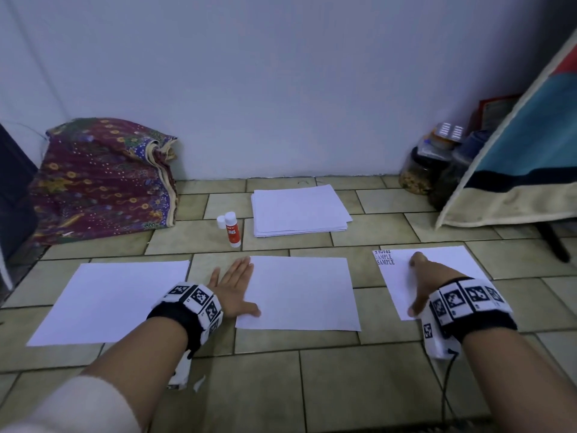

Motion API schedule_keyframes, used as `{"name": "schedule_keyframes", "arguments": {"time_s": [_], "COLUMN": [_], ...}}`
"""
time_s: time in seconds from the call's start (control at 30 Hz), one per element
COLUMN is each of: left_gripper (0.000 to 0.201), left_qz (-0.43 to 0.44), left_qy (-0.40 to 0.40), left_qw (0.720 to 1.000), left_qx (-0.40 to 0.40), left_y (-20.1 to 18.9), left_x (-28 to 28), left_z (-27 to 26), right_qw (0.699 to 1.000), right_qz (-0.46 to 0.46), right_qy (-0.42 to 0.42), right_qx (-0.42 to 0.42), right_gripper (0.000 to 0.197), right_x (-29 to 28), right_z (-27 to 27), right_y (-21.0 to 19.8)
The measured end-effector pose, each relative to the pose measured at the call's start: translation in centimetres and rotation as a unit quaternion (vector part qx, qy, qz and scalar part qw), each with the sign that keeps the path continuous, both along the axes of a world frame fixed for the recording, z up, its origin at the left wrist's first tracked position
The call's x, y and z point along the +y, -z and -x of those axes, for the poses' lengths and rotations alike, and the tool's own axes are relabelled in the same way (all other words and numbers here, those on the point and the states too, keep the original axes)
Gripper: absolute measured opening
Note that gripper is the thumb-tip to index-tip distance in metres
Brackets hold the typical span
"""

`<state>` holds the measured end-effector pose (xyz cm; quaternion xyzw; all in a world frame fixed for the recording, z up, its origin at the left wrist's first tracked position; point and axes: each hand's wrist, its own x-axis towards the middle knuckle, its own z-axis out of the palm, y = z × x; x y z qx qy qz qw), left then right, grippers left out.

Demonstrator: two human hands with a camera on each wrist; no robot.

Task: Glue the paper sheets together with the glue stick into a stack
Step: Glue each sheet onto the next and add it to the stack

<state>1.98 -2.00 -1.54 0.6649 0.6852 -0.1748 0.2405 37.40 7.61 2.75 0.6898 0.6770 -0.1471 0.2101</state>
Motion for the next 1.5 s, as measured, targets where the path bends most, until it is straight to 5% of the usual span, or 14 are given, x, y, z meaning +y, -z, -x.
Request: {"name": "schedule_keyframes", "arguments": {"time_s": [0.23,0.47,0.57,0.67,0.83,0.97,1.2,1.5], "left_gripper": [0.1,0.108,0.111,0.112,0.135,0.139,0.113,0.105], "left_qz": [-0.019,-0.005,-0.004,-0.001,-0.005,-0.022,-0.026,-0.013], "left_qy": [-0.009,-0.008,-0.006,-0.007,-0.003,0.0,-0.005,-0.013], "left_qw": [1.0,1.0,1.0,1.0,1.0,1.0,1.0,1.0], "left_qx": [-0.01,-0.004,-0.006,-0.015,-0.024,-0.014,-0.013,-0.019], "left_y": [0.2,0.1,0.1,0.2,0.6,1.3,0.9,0.6], "left_x": [-0.1,-0.1,-0.1,0.1,0.3,0.5,0.2,0.2], "left_z": [-0.1,-0.1,0.0,0.2,0.5,0.5,0.1,-0.1], "right_qw": [0.999,0.995,0.983,0.946,0.906,0.926,0.947,0.962], "right_qz": [-0.018,-0.049,-0.132,-0.266,-0.388,-0.287,-0.056,-0.034], "right_qy": [-0.012,-0.045,-0.018,0.039,0.029,-0.006,-0.08,-0.066], "right_qx": [0.05,0.079,0.13,0.182,0.169,0.244,0.307,0.264], "right_gripper": [0.088,0.019,0.003,0.025,0.03,0.03,0.046,0.036], "right_x": [0.6,0.9,1.1,1.0,0.4,-1.6,-5.3,-4.5], "right_z": [-1.2,-2.2,-2.8,-2.6,-0.9,5.4,17.6,22.2], "right_y": [0.2,-0.2,-0.5,-1.2,-3.3,-4.4,0.2,4.2]}}
